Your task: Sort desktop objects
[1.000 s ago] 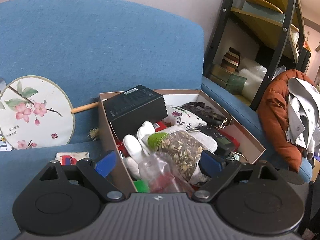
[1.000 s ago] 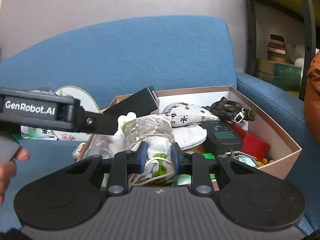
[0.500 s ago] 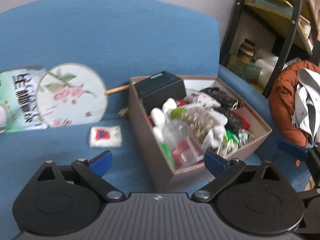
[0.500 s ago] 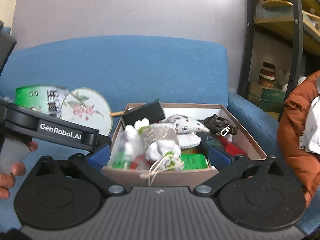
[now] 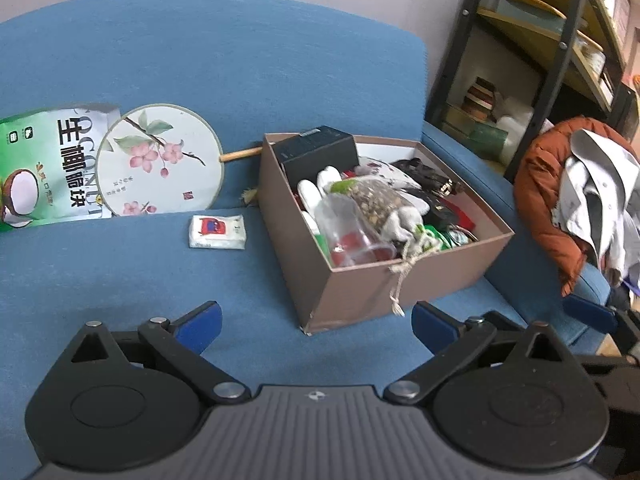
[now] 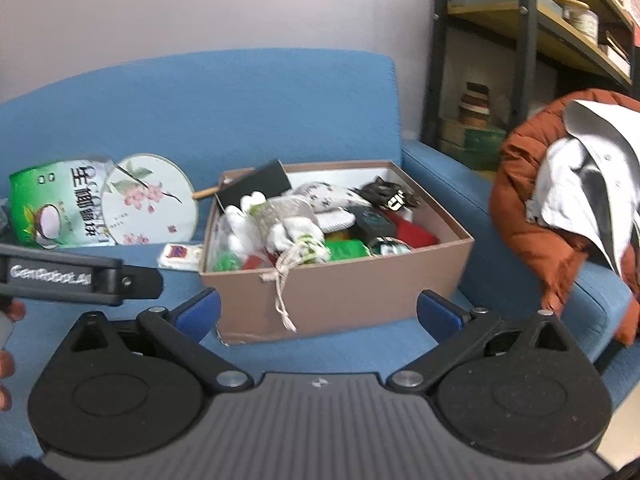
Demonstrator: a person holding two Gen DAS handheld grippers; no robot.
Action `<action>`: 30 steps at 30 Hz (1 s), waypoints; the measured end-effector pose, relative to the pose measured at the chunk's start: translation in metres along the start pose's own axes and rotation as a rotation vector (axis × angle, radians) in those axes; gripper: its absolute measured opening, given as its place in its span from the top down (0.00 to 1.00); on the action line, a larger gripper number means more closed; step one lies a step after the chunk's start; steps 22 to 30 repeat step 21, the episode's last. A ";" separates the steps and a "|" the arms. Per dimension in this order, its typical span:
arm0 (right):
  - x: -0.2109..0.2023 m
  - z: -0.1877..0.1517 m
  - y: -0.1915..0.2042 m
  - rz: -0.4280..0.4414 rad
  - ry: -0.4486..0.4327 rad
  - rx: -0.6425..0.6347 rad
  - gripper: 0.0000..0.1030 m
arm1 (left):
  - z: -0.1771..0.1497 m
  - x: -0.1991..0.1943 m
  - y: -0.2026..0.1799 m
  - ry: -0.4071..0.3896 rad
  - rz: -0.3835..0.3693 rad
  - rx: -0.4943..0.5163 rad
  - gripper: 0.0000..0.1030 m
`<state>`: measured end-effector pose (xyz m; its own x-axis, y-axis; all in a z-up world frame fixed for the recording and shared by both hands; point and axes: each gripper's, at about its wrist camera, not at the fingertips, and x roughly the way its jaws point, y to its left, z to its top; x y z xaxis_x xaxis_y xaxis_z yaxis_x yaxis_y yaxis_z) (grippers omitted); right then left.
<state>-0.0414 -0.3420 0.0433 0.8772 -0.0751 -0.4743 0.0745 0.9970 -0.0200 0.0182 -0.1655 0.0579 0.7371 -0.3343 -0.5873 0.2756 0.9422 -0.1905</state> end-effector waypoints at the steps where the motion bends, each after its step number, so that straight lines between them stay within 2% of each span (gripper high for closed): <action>1: -0.001 0.000 -0.001 -0.003 0.006 0.001 0.02 | -0.001 -0.002 -0.001 -0.003 -0.003 0.005 0.00; 9: -0.009 0.000 -0.001 -0.039 0.014 -0.033 0.02 | -0.006 -0.011 -0.012 -0.009 -0.007 0.031 0.00; 17: -0.009 -0.001 0.001 -0.030 0.024 -0.046 0.02 | -0.007 -0.017 -0.007 -0.023 -0.026 0.002 0.00; 30: -0.012 0.001 0.005 -0.021 0.018 -0.056 0.02 | -0.006 -0.021 -0.010 -0.026 -0.021 0.013 0.00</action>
